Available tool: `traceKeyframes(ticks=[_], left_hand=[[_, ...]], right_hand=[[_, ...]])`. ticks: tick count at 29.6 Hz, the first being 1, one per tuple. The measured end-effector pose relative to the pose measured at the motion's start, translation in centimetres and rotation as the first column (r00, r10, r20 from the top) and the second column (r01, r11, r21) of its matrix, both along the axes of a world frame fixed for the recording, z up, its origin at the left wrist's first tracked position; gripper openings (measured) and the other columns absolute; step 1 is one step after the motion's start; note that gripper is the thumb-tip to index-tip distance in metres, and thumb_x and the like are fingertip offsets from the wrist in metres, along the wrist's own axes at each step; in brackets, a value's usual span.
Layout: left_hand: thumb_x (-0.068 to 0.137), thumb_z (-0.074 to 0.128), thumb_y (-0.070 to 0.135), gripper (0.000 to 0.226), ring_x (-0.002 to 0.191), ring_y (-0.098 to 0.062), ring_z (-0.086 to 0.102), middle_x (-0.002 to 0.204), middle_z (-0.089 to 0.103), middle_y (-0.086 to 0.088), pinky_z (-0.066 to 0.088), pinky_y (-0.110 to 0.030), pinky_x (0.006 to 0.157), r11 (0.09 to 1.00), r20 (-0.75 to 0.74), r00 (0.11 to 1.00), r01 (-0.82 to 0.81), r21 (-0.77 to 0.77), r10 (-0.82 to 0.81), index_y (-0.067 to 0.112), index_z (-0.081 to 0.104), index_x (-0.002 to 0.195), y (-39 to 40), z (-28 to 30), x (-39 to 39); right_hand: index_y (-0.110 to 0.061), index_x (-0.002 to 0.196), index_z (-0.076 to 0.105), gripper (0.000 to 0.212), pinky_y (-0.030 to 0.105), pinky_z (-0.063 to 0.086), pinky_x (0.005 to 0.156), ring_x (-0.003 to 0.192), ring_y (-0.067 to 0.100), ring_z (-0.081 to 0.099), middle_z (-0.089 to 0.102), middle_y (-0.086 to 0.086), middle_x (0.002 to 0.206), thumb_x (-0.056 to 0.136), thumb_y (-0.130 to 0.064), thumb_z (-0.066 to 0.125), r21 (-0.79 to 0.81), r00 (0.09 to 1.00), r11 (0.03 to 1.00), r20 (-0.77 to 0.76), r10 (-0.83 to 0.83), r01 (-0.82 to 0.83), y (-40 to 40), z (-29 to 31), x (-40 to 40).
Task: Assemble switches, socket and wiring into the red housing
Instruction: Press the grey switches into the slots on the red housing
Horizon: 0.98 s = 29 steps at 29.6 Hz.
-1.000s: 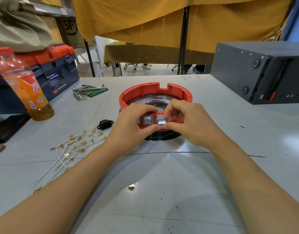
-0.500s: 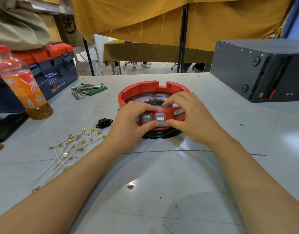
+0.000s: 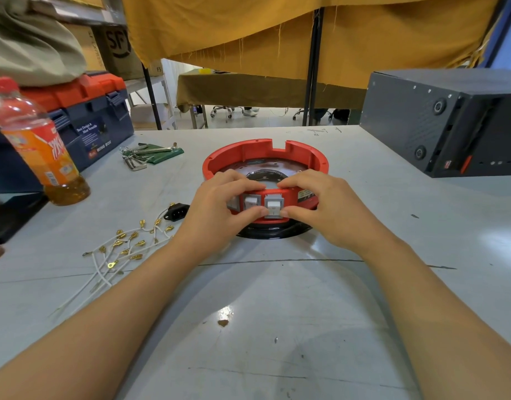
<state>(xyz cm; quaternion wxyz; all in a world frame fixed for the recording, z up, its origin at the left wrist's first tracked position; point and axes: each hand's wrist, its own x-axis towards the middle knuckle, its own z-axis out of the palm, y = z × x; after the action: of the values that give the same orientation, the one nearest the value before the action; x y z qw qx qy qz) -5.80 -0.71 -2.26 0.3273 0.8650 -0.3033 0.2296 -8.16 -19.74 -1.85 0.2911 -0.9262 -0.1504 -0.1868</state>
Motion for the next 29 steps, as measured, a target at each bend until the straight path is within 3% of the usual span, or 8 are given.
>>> traceKeyframes(ticks=[2,5,8,17,29], left_hand=[[0.077,0.073,0.026,0.033,0.096,-0.014,0.053,0.098,0.057,0.008,0.045,-0.03,0.083,1.0,0.001,1.0,0.0,0.007,0.0,0.017,0.068,0.109,0.07,0.03,0.08],[0.076,0.075,0.027,0.032,0.094,-0.016,0.051,0.094,0.058,0.008,0.04,-0.023,0.08,1.0,0.012,1.0,-0.008,0.016,0.008,0.018,0.07,0.106,0.08,0.05,0.23],[0.075,0.075,0.025,0.03,0.09,-0.017,0.049,0.09,0.055,0.009,0.038,-0.019,0.076,1.0,0.022,1.0,-0.008,0.009,0.007,0.017,0.07,0.104,0.01,-0.03,0.35],[0.075,0.076,0.021,0.025,0.083,-0.018,0.047,0.086,0.054,0.009,0.034,-0.016,0.072,1.0,0.079,0.997,-0.008,0.006,0.007,0.014,0.071,0.098,-0.18,-0.36,0.63],[0.075,0.076,0.017,0.023,0.079,-0.021,0.046,0.083,0.054,0.005,0.035,-0.025,0.07,1.0,0.154,0.988,-0.008,0.015,0.006,0.01,0.07,0.096,-0.37,-0.66,0.6]], right_hand=[[-0.024,0.123,0.059,0.045,0.005,0.03,0.085,0.103,0.0,0.044,0.058,-0.01,0.12,0.08,-0.031,0.07,-0.022,1.0,1.0,0.007,-0.015,0.016,-0.04,-0.09,0.08],[-0.024,0.121,0.06,0.043,0.02,0.035,0.093,0.111,0.008,0.046,0.058,-0.008,0.12,0.081,-0.034,0.069,-0.048,0.999,0.998,0.01,-0.046,0.046,-0.12,-0.06,0.14],[-0.021,0.116,0.063,0.038,0.024,0.038,0.094,0.108,0.01,0.048,0.058,-0.007,0.115,0.08,-0.03,0.07,-0.025,0.999,0.999,0.027,-0.04,0.04,-0.07,0.01,0.07],[-0.019,0.108,0.068,0.031,0.022,0.04,0.087,0.1,0.013,0.052,0.06,-0.001,0.106,0.077,-0.024,0.074,0.03,0.996,0.997,0.052,-0.069,0.068,0.16,0.1,0.26],[-0.017,0.106,0.069,0.03,0.017,0.036,0.085,0.097,0.008,0.049,0.061,-0.001,0.105,0.076,-0.022,0.075,0.028,0.993,0.996,0.081,-0.09,0.088,0.28,0.07,0.51]])
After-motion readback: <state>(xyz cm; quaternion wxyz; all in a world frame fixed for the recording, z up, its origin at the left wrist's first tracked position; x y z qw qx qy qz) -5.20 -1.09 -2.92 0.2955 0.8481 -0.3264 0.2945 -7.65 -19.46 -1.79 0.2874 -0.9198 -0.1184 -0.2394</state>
